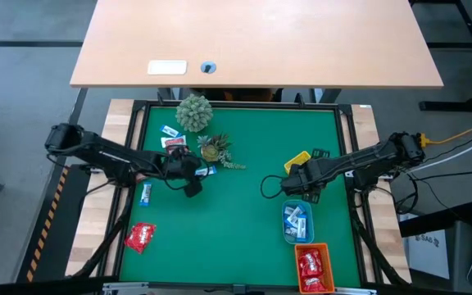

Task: Sort candy
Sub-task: Put the white chocolate into the blue bin

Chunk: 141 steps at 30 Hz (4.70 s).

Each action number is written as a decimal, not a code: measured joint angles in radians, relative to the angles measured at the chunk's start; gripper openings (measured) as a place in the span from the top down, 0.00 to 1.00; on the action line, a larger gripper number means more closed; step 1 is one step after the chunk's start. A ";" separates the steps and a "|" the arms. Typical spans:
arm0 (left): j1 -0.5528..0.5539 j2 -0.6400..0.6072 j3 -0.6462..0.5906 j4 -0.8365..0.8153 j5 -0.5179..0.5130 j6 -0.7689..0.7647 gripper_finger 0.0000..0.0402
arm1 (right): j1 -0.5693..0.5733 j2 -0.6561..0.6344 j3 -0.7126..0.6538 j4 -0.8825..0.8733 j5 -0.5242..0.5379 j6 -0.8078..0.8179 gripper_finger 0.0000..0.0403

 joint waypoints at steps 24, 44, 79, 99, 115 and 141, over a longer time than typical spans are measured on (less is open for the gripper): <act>0.106 0.223 0.004 0.147 0.153 0.070 0.49 | 0.000 0.000 0.009 0.040 -0.107 -0.014 0.24; 0.102 0.227 -0.001 0.186 0.180 0.069 0.68 | 0.000 0.000 0.195 0.200 -0.165 -0.029 0.24; -0.021 0.229 -0.001 0.455 0.418 -0.060 0.68 | 0.006 0.024 0.195 0.745 -0.184 -0.183 0.24; -0.120 0.227 0.000 1.046 0.636 -0.196 0.68 | 0.199 0.176 0.193 1.166 0.081 -0.829 0.24; -0.151 0.226 0.000 1.124 0.628 -0.193 0.68 | 0.210 0.191 0.193 1.250 0.131 -0.920 0.24; -0.151 0.226 0.000 1.122 0.624 -0.185 0.68 | 0.209 0.191 0.193 1.248 0.124 -0.917 0.89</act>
